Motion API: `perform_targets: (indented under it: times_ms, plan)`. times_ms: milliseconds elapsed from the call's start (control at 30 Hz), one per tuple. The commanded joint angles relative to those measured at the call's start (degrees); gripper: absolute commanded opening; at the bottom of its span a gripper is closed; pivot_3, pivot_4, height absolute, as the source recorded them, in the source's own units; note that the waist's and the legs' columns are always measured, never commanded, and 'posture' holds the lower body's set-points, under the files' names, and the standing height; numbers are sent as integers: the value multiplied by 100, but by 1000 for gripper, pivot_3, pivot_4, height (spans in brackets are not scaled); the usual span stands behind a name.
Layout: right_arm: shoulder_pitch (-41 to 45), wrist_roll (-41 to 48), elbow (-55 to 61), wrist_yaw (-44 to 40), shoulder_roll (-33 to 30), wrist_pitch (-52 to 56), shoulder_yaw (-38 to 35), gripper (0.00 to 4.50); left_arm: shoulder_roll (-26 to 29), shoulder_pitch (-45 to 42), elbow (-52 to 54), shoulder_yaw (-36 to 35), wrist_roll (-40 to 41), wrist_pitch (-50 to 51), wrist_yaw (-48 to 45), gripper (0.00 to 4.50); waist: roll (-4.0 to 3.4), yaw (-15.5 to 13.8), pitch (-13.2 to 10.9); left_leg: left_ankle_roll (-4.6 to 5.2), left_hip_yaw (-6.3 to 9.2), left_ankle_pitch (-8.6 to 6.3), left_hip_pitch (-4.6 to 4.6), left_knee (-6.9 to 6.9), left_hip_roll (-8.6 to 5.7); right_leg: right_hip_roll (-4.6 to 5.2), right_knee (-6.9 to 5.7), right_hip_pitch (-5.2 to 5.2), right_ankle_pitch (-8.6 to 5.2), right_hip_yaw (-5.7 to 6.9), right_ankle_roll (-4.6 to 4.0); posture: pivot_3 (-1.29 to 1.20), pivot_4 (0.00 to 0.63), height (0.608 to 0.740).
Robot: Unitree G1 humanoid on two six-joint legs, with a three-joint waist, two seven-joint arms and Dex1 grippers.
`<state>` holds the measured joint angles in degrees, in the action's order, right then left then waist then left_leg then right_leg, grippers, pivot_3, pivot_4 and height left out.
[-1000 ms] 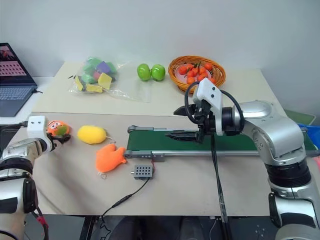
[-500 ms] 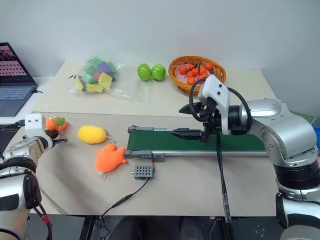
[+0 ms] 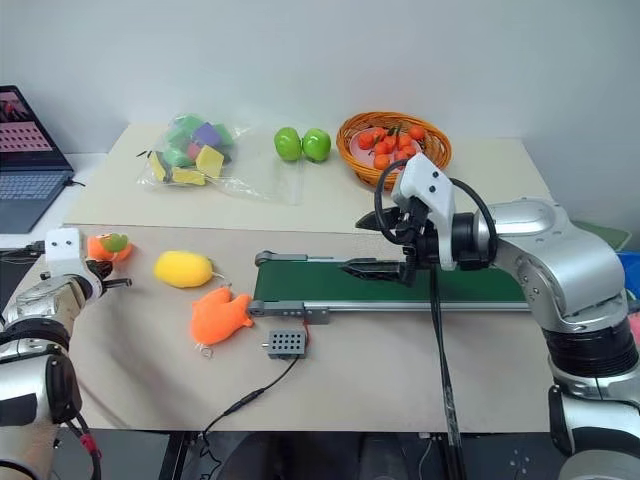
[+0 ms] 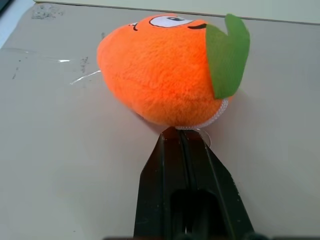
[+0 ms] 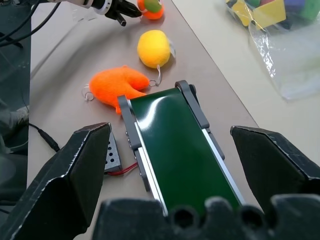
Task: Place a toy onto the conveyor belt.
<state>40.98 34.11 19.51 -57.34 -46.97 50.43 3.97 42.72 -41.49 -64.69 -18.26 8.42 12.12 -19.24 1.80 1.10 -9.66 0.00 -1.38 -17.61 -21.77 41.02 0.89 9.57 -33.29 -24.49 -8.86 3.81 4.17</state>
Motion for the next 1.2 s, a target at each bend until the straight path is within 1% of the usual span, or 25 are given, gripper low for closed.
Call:
perform_targets:
  times_ms: [33,200,267,333,467,667,900,967,1000,1100,1167,1200]
  plan:
    - [137,-73,-9,-66,-28,-238,-71,4500,-88,995,1611,-385,331,718,351,38,0,27,0,0,0,0,0,-3,1,0,0,-2,0,-1,0,0,150,738]
    - [170,-154,-143,-171,-13,-360,2,4500,-766,2500,4007,-850,666,1855,1065,38,-1,-35,1,-1,-2,0,9,-3,4,3,-6,1,0,0,0,0,150,738]
    - [185,-188,-194,-220,31,-410,54,4500,-1040,2935,4825,-1034,767,2206,1342,38,-2,-32,2,1,-2,-1,23,-5,3,4,-6,10,1,-3,-2,0,150,738]
    - [199,-207,-232,-243,65,-448,93,4500,-1200,3168,5341,-1145,806,2422,1524,38,-2,-33,2,3,-3,-3,29,-7,4,4,-2,15,1,-4,-2,0,150,738]
    - [233,-249,-297,-264,137,-499,159,4500,-1324,3327,5876,-1249,771,2567,1739,38,-2,-36,2,2,-3,-2,31,-8,4,3,-5,15,1,-4,-3,0,150,738]
    - [234,-315,-363,-305,194,-589,210,4500,-1221,3211,6281,-1324,685,2616,1926,38,-1,-40,2,4,-2,-4,28,-8,3,2,0,15,2,-3,-3,0,150,738]
    - [187,-402,-386,-324,237,-664,236,4500,-1572,3268,6921,-1228,685,2724,2220,38,-1,-41,2,5,-2,-4,27,-9,3,2,4,15,2,-3,-3,0,150,738]
    - [194,-416,-397,-332,249,-680,243,4500,-1676,3235,6983,-1224,731,2735,2228,561,-1,-40,2,5,-2,-4,28,-8,3,2,3,16,2,-3,-4,0,150,738]
    - [199,-428,-404,-340,253,-687,246,4500,-1711,3229,7025,-1216,734,2763,2239,709,-1,-40,2,5,-2,-4,27,-8,3,1,3,16,2,-3,-4,0,150,738]
    - [218,-471,-435,-366,250,-707,248,4500,-1775,3209,7077,-1222,727,2824,2260,1957,-1,-40,2,5,-2,-4,27,-9,2,1,4,15,2,-2,-4,0,150,738]
    - [224,-491,-446,-377,247,-715,249,4500,-1812,3192,7077,-1239,740,2869,2283,2683,-1,-40,2,5,-2,-4,27,-9,2,2,5,15,2,-2,-4,0,150,738]
    - [224,-500,-448,-383,248,-716,249,4500,-1830,3182,7079,-1250,750,2896,2301,2933,-1,-40,2,5,-2,-4,27,-9,2,2,4,16,2,-2,-4,0,150,738]
